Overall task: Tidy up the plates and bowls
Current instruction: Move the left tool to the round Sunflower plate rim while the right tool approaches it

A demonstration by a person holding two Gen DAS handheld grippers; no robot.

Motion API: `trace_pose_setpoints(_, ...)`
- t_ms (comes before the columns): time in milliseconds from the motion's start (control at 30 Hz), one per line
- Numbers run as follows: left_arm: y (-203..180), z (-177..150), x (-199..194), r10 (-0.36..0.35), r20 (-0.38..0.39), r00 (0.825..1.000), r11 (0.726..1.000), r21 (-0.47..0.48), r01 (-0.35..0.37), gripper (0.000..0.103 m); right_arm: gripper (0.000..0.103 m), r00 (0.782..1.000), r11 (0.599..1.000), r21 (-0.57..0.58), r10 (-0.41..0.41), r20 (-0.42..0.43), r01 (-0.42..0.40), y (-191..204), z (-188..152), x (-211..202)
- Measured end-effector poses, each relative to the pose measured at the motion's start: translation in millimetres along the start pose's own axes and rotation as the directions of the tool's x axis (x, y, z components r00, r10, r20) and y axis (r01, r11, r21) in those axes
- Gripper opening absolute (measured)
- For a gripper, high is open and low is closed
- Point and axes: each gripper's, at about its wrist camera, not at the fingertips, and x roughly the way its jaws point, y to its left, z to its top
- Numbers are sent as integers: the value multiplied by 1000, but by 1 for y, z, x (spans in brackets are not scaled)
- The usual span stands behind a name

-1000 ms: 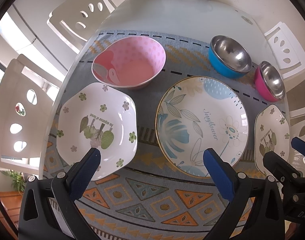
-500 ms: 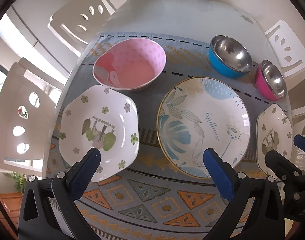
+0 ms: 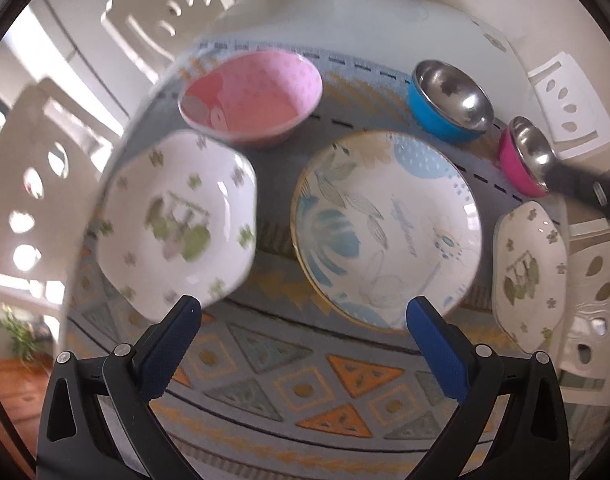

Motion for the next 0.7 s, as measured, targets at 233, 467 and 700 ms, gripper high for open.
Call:
trace_pose_setpoints(233,-7,-21,38,-44,-73,996,996,-77,38,102,103,996,999,-17,49,-77,-50,-1,13,57)
trace_pose_setpoints(467,-14,-20,72,19,-61,998,999,-45,-22,102,103,982,994,-64,79,-171,-91,0,7,115)
trace_pose_setpoints(700,-12,-18,100,-19,-97,995,994,-109,8,102,103,974,988,-135,48,-221,-79,-1,5,145)
